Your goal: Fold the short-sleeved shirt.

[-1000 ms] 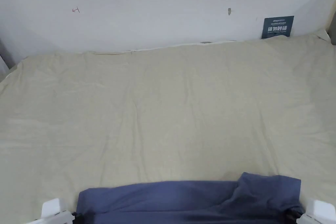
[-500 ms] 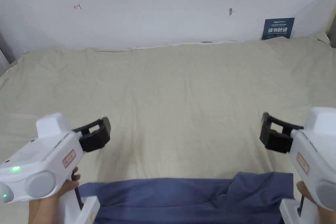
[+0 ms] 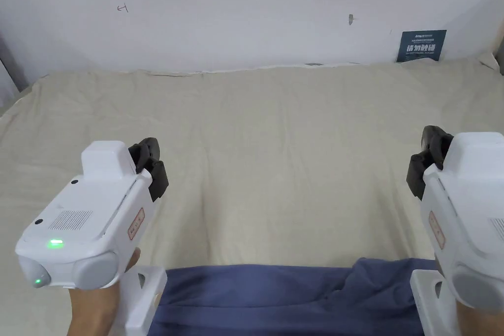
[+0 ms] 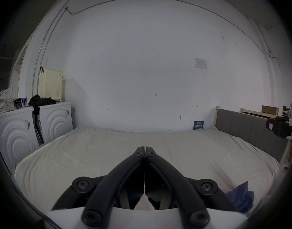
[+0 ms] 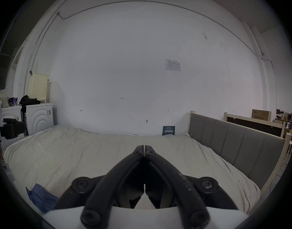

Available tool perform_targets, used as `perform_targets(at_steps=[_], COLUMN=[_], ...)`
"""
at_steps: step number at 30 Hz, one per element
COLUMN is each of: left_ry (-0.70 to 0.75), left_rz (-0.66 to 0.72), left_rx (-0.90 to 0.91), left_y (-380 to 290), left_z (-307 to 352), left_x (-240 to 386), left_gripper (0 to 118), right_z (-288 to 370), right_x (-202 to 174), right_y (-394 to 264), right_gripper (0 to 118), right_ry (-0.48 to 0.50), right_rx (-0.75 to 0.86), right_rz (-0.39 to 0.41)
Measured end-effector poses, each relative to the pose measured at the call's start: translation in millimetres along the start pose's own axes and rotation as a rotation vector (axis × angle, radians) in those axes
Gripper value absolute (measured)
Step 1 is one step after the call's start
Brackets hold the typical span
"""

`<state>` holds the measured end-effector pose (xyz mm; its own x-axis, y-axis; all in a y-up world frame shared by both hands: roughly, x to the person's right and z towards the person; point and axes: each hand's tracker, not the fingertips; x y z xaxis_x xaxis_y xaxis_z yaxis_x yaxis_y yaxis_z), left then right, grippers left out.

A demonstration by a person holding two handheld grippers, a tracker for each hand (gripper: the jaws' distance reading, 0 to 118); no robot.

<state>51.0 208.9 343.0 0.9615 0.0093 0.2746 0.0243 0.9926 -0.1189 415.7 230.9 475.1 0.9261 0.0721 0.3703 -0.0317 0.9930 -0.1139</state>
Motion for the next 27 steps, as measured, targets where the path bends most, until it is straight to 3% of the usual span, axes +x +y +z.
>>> perform_targets(at_steps=[4, 8, 11, 15, 17, 18, 19, 20, 21, 22, 24, 27], left_ry=[-0.063, -0.237, -0.308, -0.262, -0.254, -0.253, -0.253, -0.239, -0.245, -0.251, -0.258, -0.256], left_rz=[0.102, 0.396, 0.539, 0.627, 0.683, 0.698, 0.711, 0.718, 0.716, 0.728, 0.744, 0.754], left_rx=[-0.126, -0.391, -0.563, -0.707, -0.775, -0.792, -0.812, -0.818, -0.819, -0.836, -0.834, -0.837], left_y=[-6.8, -29.8, -66.2, -118.2, -139.1, -148.9, -157.7, -165.7, -172.6, -179.4, -190.0, -209.0], left_z=[-9.4, -27.1, -35.9, -33.1, -28.2, -29.1, -31.0, -32.5, -35.3, -38.4, -43.0, -56.2], left_x=[-29.6, -87.7, -133.8, -184.2, -193.6, -199.8, -204.9, -208.5, -211.0, -212.2, -215.2, -220.5], left_gripper=[0, 0, 0, 1, 11, 26, 65, 93, 113, 118, 115, 93], right_z=[-1.4, -3.2, -6.3, -13.1, -17.6, -19.0, -20.3, -22.1, -24.0, -26.2, -30.4, -36.8], right_x=[-1.1, -4.1, -6.9, -13.5, -19.0, -23.1, -26.9, -31.0, -34.5, -38.2, -43.1, -49.2], right_y=[-3.1, -7.0, -12.2, -20.3, -24.6, -25.7, -27.1, -29.1, -31.1, -33.1, -36.1, -41.0], right_gripper=[1, 1, 1, 1, 1, 1, 1, 1, 1, 1, 1, 1], right_ry=[0.012, 0.021, 0.028, 0.034, 0.041, 0.046, 0.050, 0.054, 0.058, 0.061, 0.065, 0.068], right_rx=[-0.017, -0.037, -0.062, -0.100, -0.121, -0.131, -0.142, -0.151, -0.160, -0.173, -0.192, -0.216], right_rz=[-0.008, 0.006, 0.008, 0.009, 0.013, 0.017, 0.022, 0.027, 0.031, 0.035, 0.041, 0.039])
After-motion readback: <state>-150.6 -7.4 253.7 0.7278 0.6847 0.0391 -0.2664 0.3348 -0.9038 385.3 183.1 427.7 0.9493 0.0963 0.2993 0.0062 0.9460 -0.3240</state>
